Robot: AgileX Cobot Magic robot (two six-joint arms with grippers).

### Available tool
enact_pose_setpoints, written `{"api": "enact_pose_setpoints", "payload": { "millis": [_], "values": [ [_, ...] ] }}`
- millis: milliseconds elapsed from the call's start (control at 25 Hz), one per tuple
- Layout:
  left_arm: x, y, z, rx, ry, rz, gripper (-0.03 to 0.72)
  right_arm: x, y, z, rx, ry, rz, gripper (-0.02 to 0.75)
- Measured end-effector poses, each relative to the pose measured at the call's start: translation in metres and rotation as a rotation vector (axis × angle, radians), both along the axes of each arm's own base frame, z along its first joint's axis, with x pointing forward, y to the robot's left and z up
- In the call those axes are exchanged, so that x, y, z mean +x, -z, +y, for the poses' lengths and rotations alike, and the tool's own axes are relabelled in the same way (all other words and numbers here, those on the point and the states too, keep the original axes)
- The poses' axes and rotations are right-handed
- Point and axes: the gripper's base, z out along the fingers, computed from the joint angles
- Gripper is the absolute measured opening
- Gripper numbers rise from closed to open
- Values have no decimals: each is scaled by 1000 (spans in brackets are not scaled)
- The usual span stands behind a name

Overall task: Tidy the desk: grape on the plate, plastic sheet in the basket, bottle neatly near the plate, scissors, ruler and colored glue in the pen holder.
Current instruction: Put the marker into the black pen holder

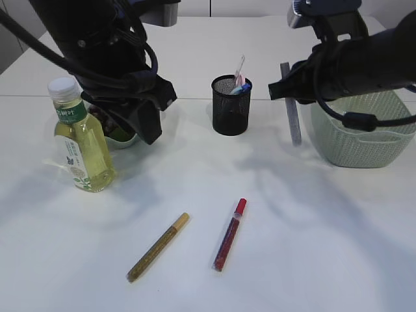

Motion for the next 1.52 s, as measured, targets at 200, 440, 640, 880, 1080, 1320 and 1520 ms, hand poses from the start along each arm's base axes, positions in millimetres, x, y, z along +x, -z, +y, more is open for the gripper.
{"api": "enact_pose_setpoints", "payload": {
  "millis": [200, 440, 640, 880, 1080, 1320, 1520],
  "values": [
    [0, 0, 0, 2, 0, -1, 255, 31, -11, 9, 12, 1, -94, 92],
    [0, 0, 0, 3, 0, -2, 255, 71, -23, 21, 46, 14, -218, 92],
    [0, 0, 0, 5, 0, -3, 255, 101, -26, 31, 78, 25, -272, 92],
    [0, 0, 0, 6, 0, -4, 254, 127, -17, 44, 101, 24, -289, 92],
    [0, 0, 0, 6, 0, -4, 254, 146, -2, 60, 106, 7, -297, 92],
    [0, 0, 1, 8, 1, -6, 253, 162, 12, 66, 125, 16, -297, 92],
    [1, 0, 1, 9, 0, -7, 252, 167, 17, 67, 136, 25, -324, 92]
  ]
}}
